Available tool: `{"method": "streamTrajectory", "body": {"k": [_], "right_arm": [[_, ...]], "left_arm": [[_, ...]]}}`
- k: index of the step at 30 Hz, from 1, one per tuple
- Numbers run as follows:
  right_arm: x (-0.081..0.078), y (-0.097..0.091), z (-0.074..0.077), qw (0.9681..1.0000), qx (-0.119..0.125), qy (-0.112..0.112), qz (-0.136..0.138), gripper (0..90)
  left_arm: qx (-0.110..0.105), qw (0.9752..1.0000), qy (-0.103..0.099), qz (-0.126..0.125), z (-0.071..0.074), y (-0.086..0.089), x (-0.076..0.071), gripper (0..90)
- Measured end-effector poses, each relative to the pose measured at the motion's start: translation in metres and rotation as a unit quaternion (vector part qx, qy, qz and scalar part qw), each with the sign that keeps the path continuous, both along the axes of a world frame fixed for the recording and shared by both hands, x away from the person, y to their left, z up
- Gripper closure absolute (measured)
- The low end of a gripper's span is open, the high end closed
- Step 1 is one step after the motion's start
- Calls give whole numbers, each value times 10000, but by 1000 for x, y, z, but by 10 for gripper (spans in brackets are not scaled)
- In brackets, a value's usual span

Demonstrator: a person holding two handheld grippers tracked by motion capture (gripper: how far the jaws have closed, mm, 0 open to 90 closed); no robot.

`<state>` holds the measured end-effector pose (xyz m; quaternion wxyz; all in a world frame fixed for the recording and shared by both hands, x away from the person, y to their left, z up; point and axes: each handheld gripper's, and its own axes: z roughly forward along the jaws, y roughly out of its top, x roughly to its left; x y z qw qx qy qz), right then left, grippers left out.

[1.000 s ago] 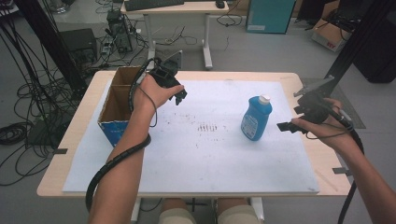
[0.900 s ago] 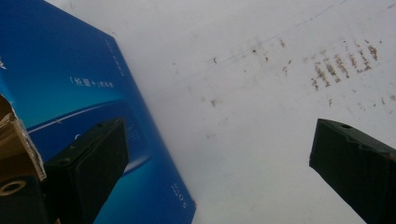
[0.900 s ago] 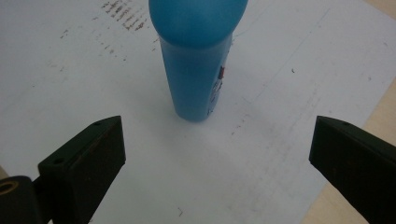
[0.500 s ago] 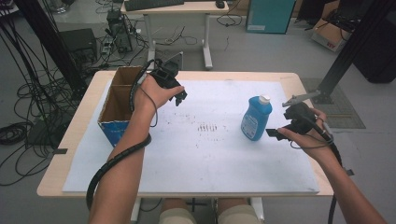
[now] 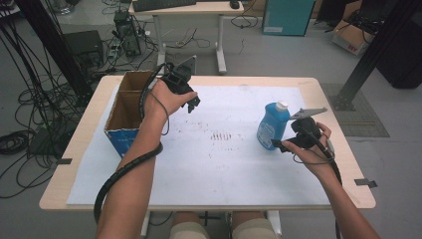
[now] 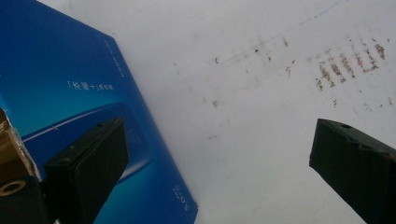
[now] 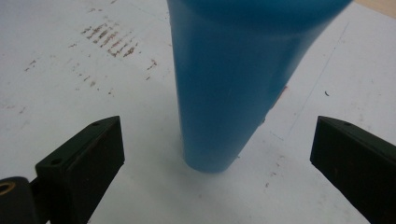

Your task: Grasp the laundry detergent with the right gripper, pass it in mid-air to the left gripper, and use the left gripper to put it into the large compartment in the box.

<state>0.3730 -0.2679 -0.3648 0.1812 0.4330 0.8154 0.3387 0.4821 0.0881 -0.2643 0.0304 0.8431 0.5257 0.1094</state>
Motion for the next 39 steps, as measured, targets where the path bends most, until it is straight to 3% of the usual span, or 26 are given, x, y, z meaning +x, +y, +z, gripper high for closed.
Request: {"method": "streamTrajectory", "body": {"k": [6,7,12,15,16,17,18,32,33,34,39], "right_arm": [[1,7,-7,9998,123,-89,-116,26],[3,7,-9,9996,63,-243,-94,26],[3,11,-15,9993,147,-281,-201,26],[6,11,-18,9987,98,-474,-135,26],[3,15,-19,9987,213,-316,-343,25],[3,15,-19,9987,213,-316,-343,25],[5,14,-20,9985,142,-459,-264,24],[7,16,-28,9967,174,-696,-372,22],[7,16,-28,9967,174,-696,-372,22],[9,15,-29,9960,112,-854,-246,21],[9,15,-31,9956,135,-885,-274,21]], "left_arm": [[-24,10000,23,7,-1,-2,1,52],[-9,10000,22,-4,-1,-2,1,52],[24,10000,15,-9,0,-3,1,52],[19,10000,21,4,0,-5,1,52],[18,10000,17,3,0,-5,1,52],[31,10000,28,-11,1,-5,1,52],[43,10000,10,-26,1,-6,2,50],[37,10000,-2,-66,2,-12,4,51],[37,10000,-2,-66,2,-12,4,51],[44,10000,8,-79,2,-12,4,51],[58,9999,15,-85,1,-13,3,51]]}}
